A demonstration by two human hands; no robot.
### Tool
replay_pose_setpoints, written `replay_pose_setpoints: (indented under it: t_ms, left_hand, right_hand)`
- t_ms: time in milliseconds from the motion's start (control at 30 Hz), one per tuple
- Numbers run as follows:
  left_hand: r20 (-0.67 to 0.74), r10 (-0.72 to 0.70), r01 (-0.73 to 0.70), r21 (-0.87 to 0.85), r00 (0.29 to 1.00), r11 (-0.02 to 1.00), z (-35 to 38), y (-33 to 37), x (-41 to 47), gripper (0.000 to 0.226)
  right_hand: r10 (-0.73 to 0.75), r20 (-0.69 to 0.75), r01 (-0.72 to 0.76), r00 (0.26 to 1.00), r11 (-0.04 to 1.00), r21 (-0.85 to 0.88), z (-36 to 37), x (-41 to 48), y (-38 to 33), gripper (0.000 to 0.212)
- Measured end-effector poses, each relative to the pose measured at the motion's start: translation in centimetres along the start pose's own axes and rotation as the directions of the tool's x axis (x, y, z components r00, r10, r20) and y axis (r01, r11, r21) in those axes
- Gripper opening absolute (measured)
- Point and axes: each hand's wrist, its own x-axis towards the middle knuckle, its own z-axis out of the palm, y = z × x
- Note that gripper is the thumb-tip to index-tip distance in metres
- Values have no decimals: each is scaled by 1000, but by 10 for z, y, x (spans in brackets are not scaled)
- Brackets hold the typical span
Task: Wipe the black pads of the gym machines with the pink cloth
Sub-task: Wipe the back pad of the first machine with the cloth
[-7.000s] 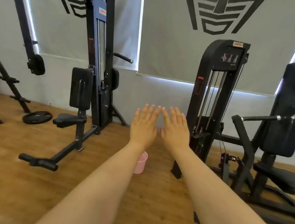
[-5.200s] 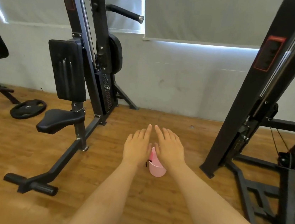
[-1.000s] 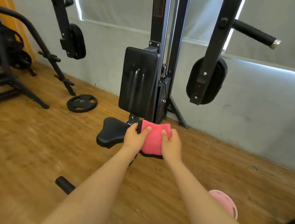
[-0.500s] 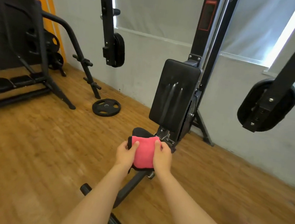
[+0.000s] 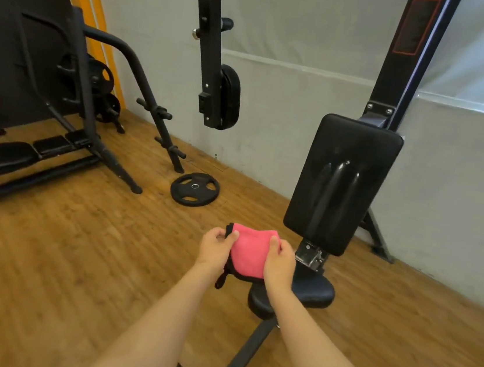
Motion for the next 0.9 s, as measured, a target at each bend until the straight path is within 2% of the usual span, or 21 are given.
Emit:
replay_pose_setpoints:
  t_ms: [167,267,367,533,733,900]
  left_hand:
    - [29,127,-129,68,991,989,-8,13,63,24]
    - [77,153,-160,90,985,983,-10,13,102,23]
    - [171,163,-180,91,972,979,-14,12,149,23]
    - [355,230,-270,67,906,960,-41,12,237,25]
    - [424,187,-240,75,886,968,-103,33,330,30]
    - [514,169,-201,6,841,980,-104,54,364,20]
  right_hand:
    - [-34,-74,34,997,999,-3,38,46,-18,29]
    - [-32,-117,29,993,999,-25,59,68,-16,29]
    - [-13,-166,7,986,999,-35,84,90,-13,28]
    - [46,-341,-48,939,999,4,152,124,-23,31]
    - [176,-416,-128,892,982,142,260,143,-56,33]
    - [167,-474,-113,864,984,140,289,172,-77,34]
